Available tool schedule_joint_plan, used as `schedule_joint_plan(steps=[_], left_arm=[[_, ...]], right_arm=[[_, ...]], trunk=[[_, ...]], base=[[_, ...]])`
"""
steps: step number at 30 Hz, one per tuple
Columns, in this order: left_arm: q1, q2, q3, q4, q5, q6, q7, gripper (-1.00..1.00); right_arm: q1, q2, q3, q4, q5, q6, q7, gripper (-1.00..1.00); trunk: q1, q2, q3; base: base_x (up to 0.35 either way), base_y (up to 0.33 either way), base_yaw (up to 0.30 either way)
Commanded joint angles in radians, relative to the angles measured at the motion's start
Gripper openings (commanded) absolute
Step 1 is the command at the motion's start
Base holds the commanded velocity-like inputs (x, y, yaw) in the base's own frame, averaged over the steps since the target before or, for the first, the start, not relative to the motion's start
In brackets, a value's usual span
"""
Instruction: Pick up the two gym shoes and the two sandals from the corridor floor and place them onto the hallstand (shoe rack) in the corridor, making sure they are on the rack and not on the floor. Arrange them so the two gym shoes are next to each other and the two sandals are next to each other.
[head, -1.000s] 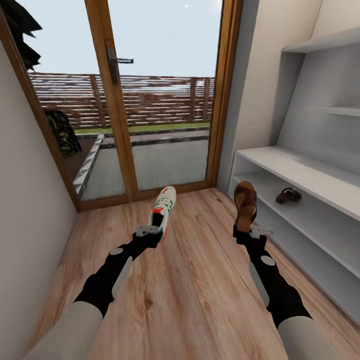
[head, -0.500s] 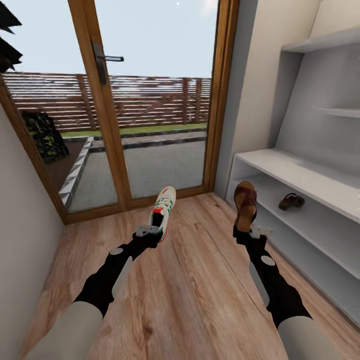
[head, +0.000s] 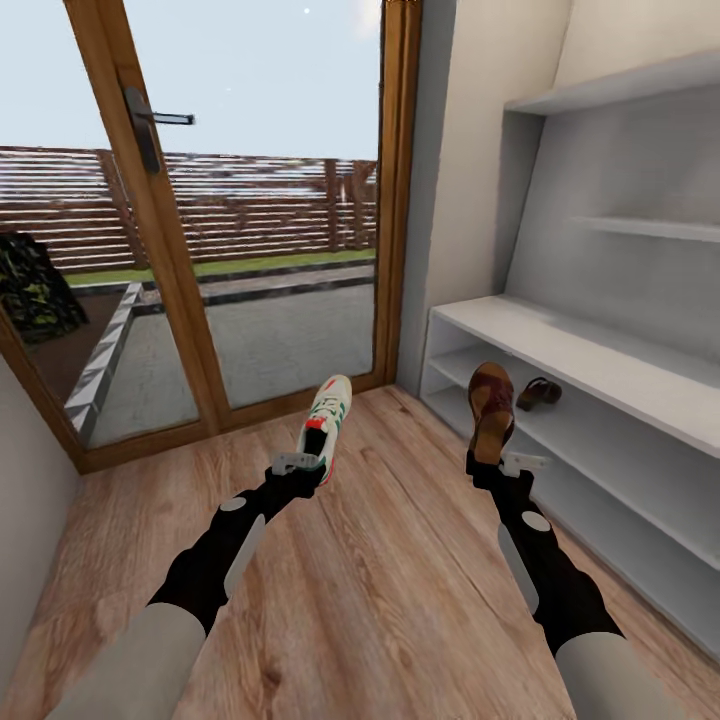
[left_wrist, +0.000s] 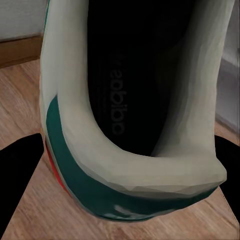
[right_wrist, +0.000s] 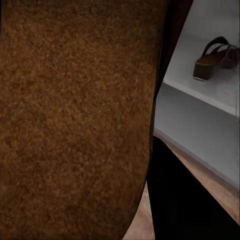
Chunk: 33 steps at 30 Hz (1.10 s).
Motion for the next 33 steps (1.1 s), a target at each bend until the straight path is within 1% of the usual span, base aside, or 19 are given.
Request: schedule_joint_plan(steps=[1, 25, 33], left_arm=[[0.000, 0.000, 0.000, -0.001, 0.011, 0.008, 0.000, -1.00], [0.000, 0.000, 0.000, -0.001, 0.011, 0.009, 0.000, -1.00], [0.000, 0.000, 0.000, -0.001, 0.011, 0.010, 0.000, -1.00]], right_arm=[[0.000, -0.001, 0.002, -0.002, -0.013, 0.004, -0.005, -1.00], [0.000, -0.001, 0.002, -0.002, -0.013, 0.004, -0.005, -1.00], [0.000, -0.001, 0.002, -0.002, -0.013, 0.004, -0.005, -1.00]], trunk=[[0.000, 0.000, 0.000], [0.000, 0.000, 0.014], [0.000, 0.000, 0.019]], base=[[0.000, 0.000, -0.238], [0.000, 0.000, -0.240], [-0.096, 0.129, -0.241]])
